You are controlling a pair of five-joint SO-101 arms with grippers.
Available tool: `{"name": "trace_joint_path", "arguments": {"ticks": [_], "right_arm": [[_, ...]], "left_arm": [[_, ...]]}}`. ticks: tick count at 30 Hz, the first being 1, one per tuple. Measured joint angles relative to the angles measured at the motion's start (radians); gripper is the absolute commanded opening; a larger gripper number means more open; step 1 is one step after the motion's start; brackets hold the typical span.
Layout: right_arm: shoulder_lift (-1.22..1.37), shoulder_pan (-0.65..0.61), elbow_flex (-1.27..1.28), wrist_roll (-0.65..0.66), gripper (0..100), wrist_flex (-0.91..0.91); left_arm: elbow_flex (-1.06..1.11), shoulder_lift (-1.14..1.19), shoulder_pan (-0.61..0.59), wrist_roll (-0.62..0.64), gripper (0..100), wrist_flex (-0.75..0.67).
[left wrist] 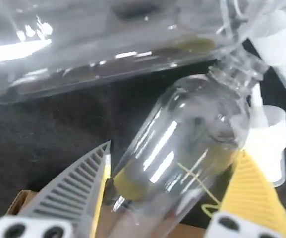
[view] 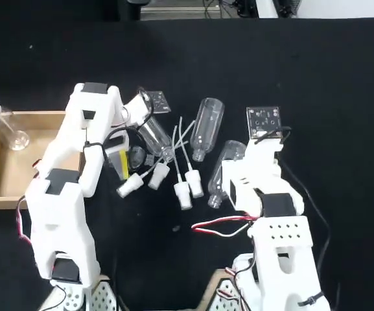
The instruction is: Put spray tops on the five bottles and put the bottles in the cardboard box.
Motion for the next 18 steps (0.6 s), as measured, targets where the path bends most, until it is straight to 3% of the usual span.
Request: {"name": "trace_joint_path", "arguments": {"ticks": [10, 18], "right_arm": [[0.000, 0.000, 0.000, 0.000, 24.0, 0.000], [0.000, 0.000, 0.000, 0.000, 24.0, 0.000]], "left_arm": [[0.000, 0.000, 0.075, 0.000, 10, 0.005], [-0.074, 0.002, 0.138, 0.008, 8, 0.061]]}}
